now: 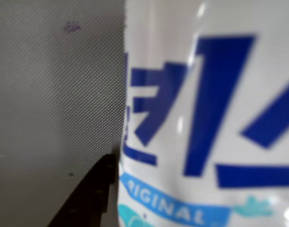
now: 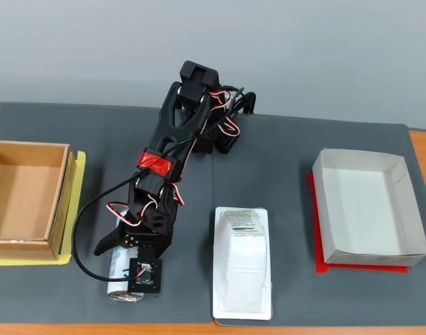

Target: Pick the can and put it in the brown box

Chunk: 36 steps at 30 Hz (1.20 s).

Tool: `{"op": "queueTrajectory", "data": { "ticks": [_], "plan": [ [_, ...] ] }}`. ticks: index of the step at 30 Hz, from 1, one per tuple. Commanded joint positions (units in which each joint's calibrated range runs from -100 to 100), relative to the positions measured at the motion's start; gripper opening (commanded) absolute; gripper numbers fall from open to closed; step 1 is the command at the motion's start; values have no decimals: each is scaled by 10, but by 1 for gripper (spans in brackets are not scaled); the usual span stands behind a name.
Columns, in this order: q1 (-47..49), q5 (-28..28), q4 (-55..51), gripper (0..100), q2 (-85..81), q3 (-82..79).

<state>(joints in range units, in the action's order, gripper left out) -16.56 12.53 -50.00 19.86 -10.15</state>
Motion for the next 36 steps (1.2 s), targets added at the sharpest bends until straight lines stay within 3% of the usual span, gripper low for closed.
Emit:
{"op": "queueTrajectory", "data": {
  "ticks": [1,7,19,36],
  "plan": [
    [-8,3,7,45,-2,30],
    [-9,3,7,43,-2,30],
    [-13,3,6,20,-3,26],
    [-21,3,-1,9,-42,29]
  ]
}}
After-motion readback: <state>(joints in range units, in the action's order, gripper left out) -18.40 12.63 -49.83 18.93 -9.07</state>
